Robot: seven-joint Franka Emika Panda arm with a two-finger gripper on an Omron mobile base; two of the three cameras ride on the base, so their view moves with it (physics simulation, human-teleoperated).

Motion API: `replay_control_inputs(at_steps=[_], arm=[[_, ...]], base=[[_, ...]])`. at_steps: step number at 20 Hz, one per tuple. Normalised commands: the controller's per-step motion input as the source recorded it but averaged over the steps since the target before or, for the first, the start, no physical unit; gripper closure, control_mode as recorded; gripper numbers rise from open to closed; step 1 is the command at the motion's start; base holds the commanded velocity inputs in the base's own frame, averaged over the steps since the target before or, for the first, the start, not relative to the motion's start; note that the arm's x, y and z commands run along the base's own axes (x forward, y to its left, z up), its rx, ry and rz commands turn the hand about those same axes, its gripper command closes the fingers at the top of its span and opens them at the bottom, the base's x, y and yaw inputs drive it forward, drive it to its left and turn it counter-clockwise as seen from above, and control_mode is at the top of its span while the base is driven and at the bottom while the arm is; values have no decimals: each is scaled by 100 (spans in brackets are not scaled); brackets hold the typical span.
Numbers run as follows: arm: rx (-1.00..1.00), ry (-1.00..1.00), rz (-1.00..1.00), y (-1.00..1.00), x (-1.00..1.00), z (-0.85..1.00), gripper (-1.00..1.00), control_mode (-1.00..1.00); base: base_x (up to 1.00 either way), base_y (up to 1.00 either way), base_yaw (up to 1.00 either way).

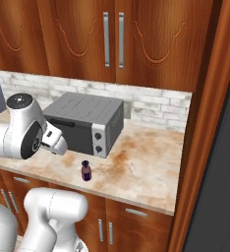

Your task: There is a wine glass and glass cup on the dining counter. Place the wine bottle next to the wine glass and the juice bottle next to the glass cup.

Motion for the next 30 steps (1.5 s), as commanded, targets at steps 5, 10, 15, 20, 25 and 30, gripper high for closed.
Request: replay_control_inputs(at_steps=[5, 10, 15, 20, 25, 30], arm=[[-14, 0, 0, -29, -22, -1, -100, -100], [-7, 4, 1, -43, -9, -8, -100, -100], [0, 5, 8, -40, 1, -16, -100, -100], [0, 5, 8, -37, 8, -15, -100, -100], [0, 9, 2, -28, 19, -11, -100, -100], [2, 11, 0, -21, 27, -6, -100, -100]], base=[[0, 0, 0], [0, 0, 0], [0, 0, 0], [0, 0, 0], [0, 0, 0], [0, 0, 0]])
